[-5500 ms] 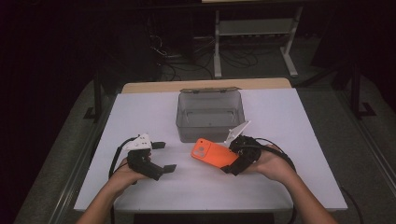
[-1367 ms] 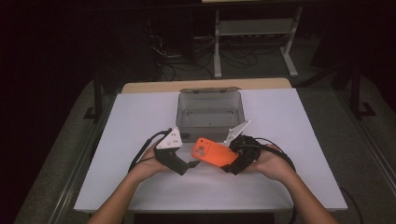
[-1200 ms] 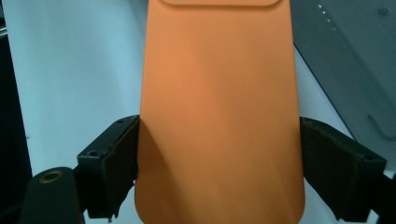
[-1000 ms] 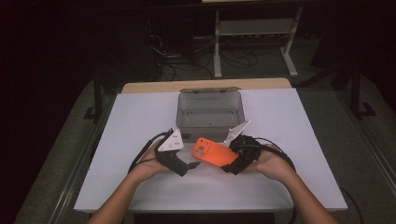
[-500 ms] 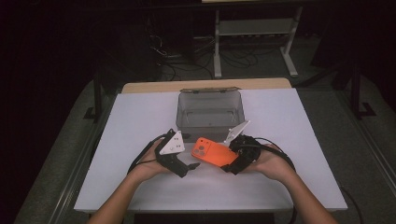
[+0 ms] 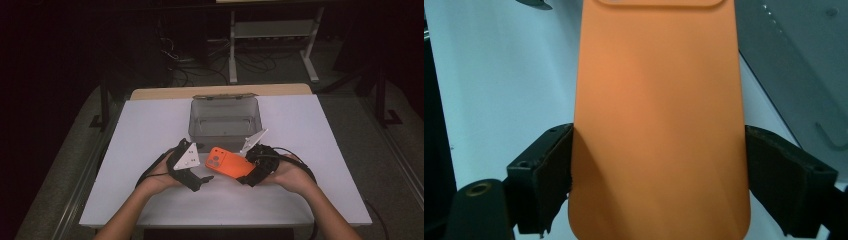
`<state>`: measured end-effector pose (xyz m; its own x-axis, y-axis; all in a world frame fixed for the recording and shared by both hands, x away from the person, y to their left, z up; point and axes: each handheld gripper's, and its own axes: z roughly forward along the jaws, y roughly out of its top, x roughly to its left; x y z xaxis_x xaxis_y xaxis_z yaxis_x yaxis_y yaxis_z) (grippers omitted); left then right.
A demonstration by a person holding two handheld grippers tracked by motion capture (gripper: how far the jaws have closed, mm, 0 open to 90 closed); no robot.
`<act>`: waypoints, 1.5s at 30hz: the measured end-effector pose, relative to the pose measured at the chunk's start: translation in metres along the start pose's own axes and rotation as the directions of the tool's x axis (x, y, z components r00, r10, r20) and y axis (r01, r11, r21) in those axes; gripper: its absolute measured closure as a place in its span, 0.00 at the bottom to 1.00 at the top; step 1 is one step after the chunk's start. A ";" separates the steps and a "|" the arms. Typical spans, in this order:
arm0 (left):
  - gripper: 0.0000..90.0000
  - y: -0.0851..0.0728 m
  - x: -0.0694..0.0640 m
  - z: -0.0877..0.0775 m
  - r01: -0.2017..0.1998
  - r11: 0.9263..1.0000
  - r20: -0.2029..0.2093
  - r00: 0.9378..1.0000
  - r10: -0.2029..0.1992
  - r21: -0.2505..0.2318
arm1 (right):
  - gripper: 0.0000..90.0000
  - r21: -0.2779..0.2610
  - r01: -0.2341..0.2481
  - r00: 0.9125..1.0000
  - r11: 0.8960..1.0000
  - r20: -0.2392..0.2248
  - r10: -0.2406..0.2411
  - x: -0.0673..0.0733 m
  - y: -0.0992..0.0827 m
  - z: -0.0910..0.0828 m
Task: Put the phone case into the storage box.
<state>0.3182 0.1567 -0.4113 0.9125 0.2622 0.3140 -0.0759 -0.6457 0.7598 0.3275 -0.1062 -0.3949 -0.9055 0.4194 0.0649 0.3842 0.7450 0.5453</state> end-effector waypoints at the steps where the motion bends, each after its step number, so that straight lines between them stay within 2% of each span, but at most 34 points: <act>1: 0.00 0.000 0.000 0.000 -0.008 1.000 -0.004 1.000 0.008 0.002 | 0.18 0.000 0.000 1.000 1.000 -0.001 0.000 0.000 0.000 0.000; 12: 0.00 0.001 -0.004 0.002 -0.064 0.998 -0.033 0.997 0.065 0.019 | 0.18 0.000 0.001 1.000 1.000 -0.002 -0.001 0.000 0.000 0.000; 24: 0.00 0.003 -0.010 0.004 -0.134 0.990 -0.070 0.988 0.137 0.044 | 0.18 0.001 -0.001 1.000 1.000 -0.004 0.001 0.000 0.001 0.001; 28: 0.00 0.004 -0.012 0.004 -0.157 0.986 -0.079 0.984 0.161 0.056 | 0.18 0.000 -0.001 1.000 1.000 -0.004 0.001 0.000 0.001 0.001; 33: 0.00 0.005 -0.017 0.005 -0.195 0.978 -0.098 0.974 0.202 0.074 | 0.18 0.002 -0.003 1.000 1.000 -0.002 0.003 0.000 0.001 0.001; 43: 0.00 0.006 -0.021 0.006 -0.236 0.967 -0.116 0.962 0.246 0.092 | 0.18 0.000 -0.001 1.000 1.000 0.001 0.001 0.000 0.001 0.000; 45: 0.00 0.006 -0.022 0.006 -0.249 0.963 -0.120 0.958 0.260 0.098 | 0.18 0.000 -0.002 1.000 1.000 0.001 0.002 0.000 0.001 0.000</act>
<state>0.3005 0.1426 -0.4170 0.8060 0.1696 0.5670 -0.2615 -0.7575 0.5982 0.3278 -0.1054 -0.3946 -0.9046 0.4213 0.0648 0.3856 0.7442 0.5454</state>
